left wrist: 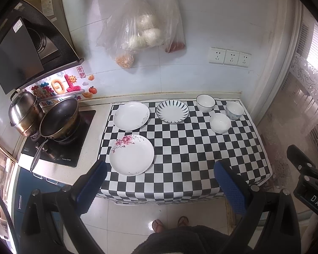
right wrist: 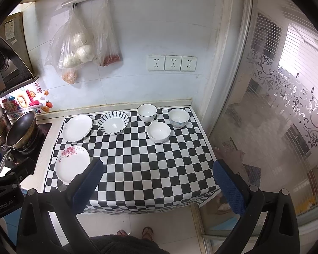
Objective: Organize plates and bowls
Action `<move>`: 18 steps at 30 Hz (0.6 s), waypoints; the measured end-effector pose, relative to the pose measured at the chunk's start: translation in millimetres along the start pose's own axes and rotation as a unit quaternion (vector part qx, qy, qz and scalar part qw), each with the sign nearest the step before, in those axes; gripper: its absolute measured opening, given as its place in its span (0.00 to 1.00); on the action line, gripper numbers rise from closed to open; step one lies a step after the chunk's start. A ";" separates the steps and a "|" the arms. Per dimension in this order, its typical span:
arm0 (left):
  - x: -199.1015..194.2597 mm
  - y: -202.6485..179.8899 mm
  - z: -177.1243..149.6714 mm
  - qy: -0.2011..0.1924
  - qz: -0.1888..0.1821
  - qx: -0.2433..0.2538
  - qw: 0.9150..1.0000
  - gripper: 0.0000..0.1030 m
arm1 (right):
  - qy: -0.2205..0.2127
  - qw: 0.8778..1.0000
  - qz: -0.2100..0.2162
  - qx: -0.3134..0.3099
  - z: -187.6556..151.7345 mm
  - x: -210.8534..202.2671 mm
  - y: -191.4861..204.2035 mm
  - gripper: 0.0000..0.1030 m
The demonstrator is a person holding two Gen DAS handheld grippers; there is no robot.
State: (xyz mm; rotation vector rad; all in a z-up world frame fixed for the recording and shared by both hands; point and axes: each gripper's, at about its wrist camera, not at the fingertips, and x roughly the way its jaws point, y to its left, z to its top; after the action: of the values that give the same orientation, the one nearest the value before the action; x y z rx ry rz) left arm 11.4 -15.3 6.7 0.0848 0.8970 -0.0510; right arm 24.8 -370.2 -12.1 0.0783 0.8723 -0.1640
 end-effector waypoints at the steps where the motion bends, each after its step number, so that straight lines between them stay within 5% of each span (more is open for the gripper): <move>1: 0.4 0.0 0.4 0.000 0.000 0.000 1.000 1.00 | -0.001 1.000 -0.001 -0.001 -0.3 -0.3 1.0 1.00; 18: -0.6 3.8 2.9 -0.003 -0.002 -0.003 1.000 1.00 | -0.001 1.000 -0.003 0.004 3.4 0.8 -1.4 1.00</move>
State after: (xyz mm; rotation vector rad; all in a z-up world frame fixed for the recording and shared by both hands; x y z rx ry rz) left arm 13.6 -11.8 9.2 0.0774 0.8921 -0.0526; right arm 27.6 -372.1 -10.5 0.0835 0.8694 -0.1735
